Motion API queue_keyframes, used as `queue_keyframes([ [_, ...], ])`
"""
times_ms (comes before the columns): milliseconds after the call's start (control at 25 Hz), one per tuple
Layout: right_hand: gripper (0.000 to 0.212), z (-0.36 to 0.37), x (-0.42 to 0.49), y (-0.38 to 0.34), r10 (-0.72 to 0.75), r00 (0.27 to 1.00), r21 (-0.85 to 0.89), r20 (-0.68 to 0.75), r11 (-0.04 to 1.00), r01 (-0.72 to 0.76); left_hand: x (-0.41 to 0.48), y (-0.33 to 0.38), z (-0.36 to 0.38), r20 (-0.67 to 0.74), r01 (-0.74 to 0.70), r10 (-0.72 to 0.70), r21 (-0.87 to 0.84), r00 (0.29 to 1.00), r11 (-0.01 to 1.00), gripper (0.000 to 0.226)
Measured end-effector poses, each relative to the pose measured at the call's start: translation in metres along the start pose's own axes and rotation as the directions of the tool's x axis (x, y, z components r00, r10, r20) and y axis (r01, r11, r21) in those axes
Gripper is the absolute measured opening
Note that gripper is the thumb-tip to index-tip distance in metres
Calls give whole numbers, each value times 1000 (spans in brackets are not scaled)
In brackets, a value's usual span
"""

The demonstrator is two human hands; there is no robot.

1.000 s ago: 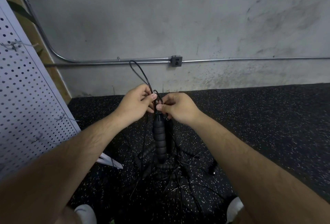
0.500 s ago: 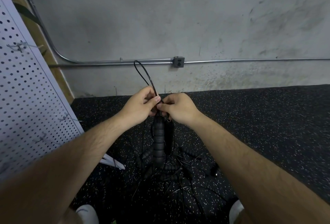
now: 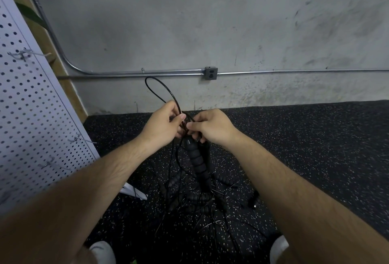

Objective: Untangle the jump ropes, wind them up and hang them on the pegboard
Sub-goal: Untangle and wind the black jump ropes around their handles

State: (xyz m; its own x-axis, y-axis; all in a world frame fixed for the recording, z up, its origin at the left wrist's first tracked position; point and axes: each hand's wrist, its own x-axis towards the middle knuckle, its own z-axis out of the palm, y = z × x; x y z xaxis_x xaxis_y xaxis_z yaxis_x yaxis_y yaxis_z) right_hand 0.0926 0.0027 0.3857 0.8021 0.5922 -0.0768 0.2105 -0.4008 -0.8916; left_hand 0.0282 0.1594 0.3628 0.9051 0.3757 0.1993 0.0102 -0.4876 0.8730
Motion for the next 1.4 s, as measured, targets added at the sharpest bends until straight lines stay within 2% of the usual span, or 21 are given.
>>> queue_keyframes([
  [120, 15, -2, 0, 1, 17, 998, 5, 54, 1000, -17, -2, 3, 6, -40, -23, 25, 44, 999, 999, 20],
  [280, 11, -6, -2, -1, 23, 998, 77, 56, 997, -27, -3, 5, 9, -113, -27, 37, 93, 993, 995, 22],
  [440, 10, -6, -5, 2, 61, 995, 32, 79, 997, -64, 2, 9, 2, -169, 30, -41, -63, 985, 998, 14],
  [560, 12, -5, -5, 5, 92, 995, 49, 27, 994, -94, 4, 10, -2, -135, 7, -17, -78, 991, 997, 13],
  [760, 11, -10, -3, 11, 120, 991, 36, -66, 992, -117, 9, 13, -15, -209, -40, 7, -154, 978, 987, 13],
  [880, 19, -1, -5, 6, 100, 992, 120, -80, 989, -90, 9, 13, -13, -149, -43, 17, -171, 989, 984, 15],
  [1000, 28, 7, -2, 3, 98, 985, 59, -140, 994, -91, 4, 16, -8, -96, -57, 42, -170, 995, 984, 16],
  [1120, 21, 4, 1, 7, 158, 980, 72, -117, 986, -150, 4, 22, -12, -139, -79, 55, -174, 989, 982, 16],
  [1240, 19, 1, 3, 18, 222, 973, -111, -58, 967, -227, 8, 27, -23, -228, -69, 19, -213, 973, 975, 14],
  [1320, 20, 0, 5, 23, 220, 970, -211, -104, 948, -238, 10, 26, -26, -227, -69, 23, -196, 974, 978, 14],
  [1400, 21, -1, 5, 19, 175, 973, -95, -150, 977, -191, 11, 22, -27, -224, -70, 28, -182, 974, 981, 15],
])
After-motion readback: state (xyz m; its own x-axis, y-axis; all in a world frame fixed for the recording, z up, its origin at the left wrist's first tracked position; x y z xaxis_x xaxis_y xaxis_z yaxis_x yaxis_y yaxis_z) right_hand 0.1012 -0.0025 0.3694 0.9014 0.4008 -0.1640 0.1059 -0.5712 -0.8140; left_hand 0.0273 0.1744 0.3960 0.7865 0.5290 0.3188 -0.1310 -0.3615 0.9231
